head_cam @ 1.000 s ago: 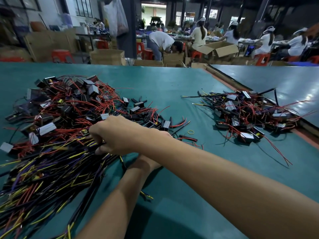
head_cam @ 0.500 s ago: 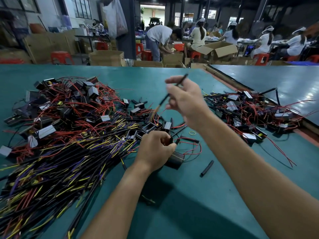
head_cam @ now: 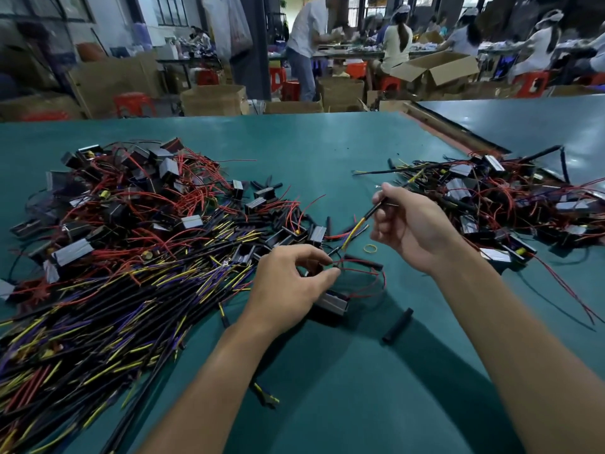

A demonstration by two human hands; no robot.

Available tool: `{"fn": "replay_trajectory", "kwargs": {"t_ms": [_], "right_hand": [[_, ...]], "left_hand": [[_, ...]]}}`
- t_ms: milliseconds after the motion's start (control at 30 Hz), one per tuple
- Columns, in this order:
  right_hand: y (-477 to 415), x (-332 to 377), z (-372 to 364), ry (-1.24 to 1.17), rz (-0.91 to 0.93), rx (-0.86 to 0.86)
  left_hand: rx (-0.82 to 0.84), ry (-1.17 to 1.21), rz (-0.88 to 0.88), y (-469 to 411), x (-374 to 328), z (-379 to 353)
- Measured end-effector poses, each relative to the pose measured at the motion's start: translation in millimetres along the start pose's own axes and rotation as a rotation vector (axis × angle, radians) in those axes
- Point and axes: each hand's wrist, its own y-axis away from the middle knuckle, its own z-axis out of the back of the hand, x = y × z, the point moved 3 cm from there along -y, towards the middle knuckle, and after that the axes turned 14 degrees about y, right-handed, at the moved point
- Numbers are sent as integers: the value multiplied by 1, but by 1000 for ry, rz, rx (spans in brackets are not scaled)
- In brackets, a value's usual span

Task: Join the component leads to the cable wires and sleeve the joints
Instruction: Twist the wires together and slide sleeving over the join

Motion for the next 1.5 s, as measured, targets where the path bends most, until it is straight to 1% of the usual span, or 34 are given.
{"fn": "replay_trajectory", "kwargs": {"t_ms": [133, 233, 300, 433, 600, 767, 933, 967, 1067, 1133, 1167, 1233, 1300, 1367, 1400, 1433, 1500], "right_hand": [[0, 1, 0, 104, 65, -5], [2, 0, -3, 258, 140, -20], [3, 0, -6, 313, 186, -30], [3, 0, -10, 260, 241, -47], [3, 3, -14, 261, 304, -58], [3, 0, -17, 308, 309, -78], [3, 0, -20, 340, 339, -88], [4, 0, -19, 376, 339, -117], [4, -6, -14, 572, 349, -281], [5, -9, -11, 687, 377, -408], [5, -8, -9, 725, 401, -439], [2, -3, -8, 764, 468, -398], [1, 0, -8, 830, 458, -307], [2, -2, -5, 1075, 458, -278], [2, -3, -3, 1180, 464, -305], [1, -4, 1, 1207, 456, -349], [-1, -4, 6, 1078, 440, -374]], "left_hand": [[-44, -140, -37, 2, -1, 4], [-18, -126, -38, 5, -2, 3], [2, -71, -32, 4, -4, 1], [-11, 91, -45, 4, -8, -2], [34, 182, -71, 5, -13, -7], [116, 201, -35, 9, -16, -9], [124, 187, -10, 9, -18, -7], [112, 186, -3, 8, -18, -7], [63, 203, 12, 7, -15, -7], [26, 216, 26, 5, -11, -5], [8, 226, 28, 5, -9, -5], [-24, 251, 28, 3, -10, -3], [-65, 302, 23, 2, -13, -2], [-96, 419, 42, 1, -14, 1], [-97, 478, 62, 1, -14, 3], [-85, 523, 85, 1, -14, 4], [-59, 558, 114, 2, -15, 4]]}}
